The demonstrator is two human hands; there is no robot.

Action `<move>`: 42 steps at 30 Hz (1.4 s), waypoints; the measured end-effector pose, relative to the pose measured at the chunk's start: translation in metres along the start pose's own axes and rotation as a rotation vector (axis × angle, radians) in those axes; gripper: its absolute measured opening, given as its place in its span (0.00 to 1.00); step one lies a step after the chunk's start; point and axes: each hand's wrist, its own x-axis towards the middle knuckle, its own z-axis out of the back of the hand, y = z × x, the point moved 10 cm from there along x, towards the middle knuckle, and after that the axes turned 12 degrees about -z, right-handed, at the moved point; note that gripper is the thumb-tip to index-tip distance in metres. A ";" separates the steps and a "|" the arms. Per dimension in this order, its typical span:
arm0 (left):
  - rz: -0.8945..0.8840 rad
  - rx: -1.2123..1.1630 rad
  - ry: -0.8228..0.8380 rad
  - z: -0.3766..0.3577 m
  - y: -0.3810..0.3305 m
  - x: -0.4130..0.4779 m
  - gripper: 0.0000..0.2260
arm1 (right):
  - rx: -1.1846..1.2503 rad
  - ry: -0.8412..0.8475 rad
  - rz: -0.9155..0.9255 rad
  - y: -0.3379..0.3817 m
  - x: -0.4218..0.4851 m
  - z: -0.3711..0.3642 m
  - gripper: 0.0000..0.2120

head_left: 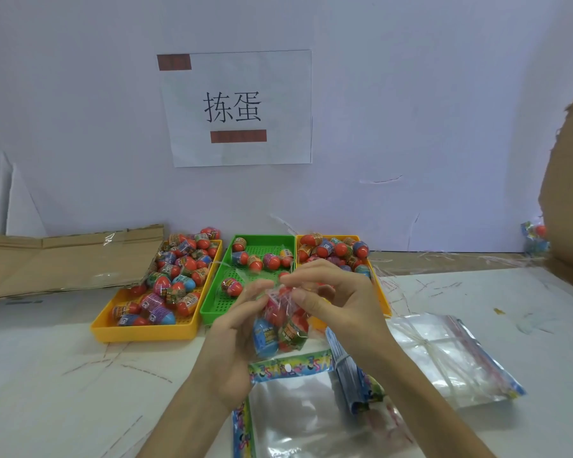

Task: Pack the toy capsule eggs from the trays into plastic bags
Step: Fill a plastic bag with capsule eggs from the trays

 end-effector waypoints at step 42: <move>-0.272 0.214 0.073 0.001 -0.035 0.005 0.18 | -0.044 0.051 -0.281 -0.023 0.002 -0.002 0.09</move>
